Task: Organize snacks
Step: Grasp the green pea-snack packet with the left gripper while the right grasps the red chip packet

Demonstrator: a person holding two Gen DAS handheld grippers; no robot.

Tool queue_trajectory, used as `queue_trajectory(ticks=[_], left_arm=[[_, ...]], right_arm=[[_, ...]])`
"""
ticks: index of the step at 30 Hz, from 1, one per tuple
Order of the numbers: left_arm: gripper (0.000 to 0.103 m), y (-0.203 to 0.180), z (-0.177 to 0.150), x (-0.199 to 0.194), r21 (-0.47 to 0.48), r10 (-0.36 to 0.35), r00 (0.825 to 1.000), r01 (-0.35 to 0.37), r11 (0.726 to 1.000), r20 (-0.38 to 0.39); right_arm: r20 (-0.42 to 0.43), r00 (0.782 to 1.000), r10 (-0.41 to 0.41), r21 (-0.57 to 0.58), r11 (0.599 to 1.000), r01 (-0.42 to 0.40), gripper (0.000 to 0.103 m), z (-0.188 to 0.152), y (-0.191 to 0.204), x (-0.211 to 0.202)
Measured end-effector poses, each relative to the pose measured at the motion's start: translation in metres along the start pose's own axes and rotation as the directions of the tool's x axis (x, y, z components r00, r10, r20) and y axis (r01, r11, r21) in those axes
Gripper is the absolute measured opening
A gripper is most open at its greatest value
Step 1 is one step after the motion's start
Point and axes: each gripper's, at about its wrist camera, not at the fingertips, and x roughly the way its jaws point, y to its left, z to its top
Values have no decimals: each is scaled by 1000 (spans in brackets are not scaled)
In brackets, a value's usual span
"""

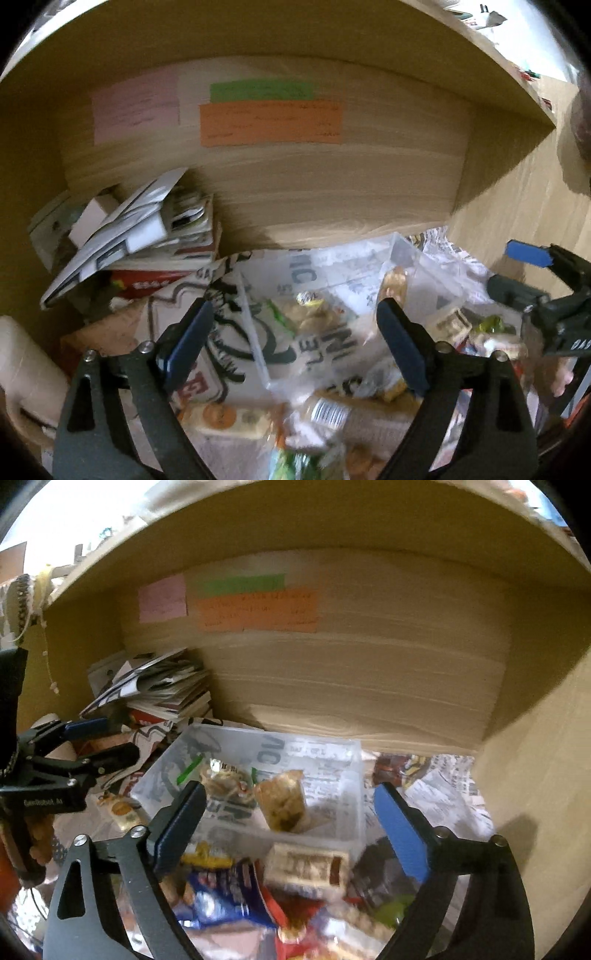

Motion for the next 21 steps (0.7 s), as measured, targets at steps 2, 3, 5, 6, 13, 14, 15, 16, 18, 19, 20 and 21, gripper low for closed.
queue_trajectory(ticks=[2,3,5,6,13,14,15,16,18,19,20,21], left_arm=[[91,3,-8,-8,2,3,1000,-3,1000,-8],[92,5,-14,-11,3,7,1000,-7,1000,-14],[93,7,-24,-16,2,16,1000,-16,1000,-26],[93,9,-30,-17,0,18,999,-18,1000,-36],[94,17,-72,-18,-23,25,991,-28,999,-132],[94,17,-77,-19,-19,28,990,-31,999,-139],[94,17,-83,-20,-16,34,989,-37,999,-146],[94,17,-87,-21,-15,41,988,-43,999,-151],[94,18,-97,-23,-16,47,985,-51,999,-169],[94,17,-102,-23,-19,45,983,-49,999,-178],[94,17,-107,-23,-23,42,981,-47,999,-191],[94,17,-111,-22,-27,39,978,-45,999,-203]], right_arm=[[-2,1000,27,20,999,-27,96,-7,-3,-10],[-3,999,34,27,999,-34,96,-11,-4,-14],[-7,999,33,35,999,-32,97,-19,-4,-20],[-10,1000,26,38,999,-26,97,-24,-5,-23],[-63,998,-13,60,998,17,97,-57,-10,-31],[-73,997,-10,67,998,15,97,-62,-11,-32],[-84,996,-6,76,997,13,97,-67,-13,-32],[-92,996,-3,83,997,11,97,-72,-13,-33],[-119,993,-3,104,994,15,97,-82,-15,-30],[-130,992,-5,113,993,20,97,-87,-16,-29],[-141,990,-5,123,992,22,97,-92,-17,-28],[-157,988,1,140,990,22,97,-97,-20,-25]])
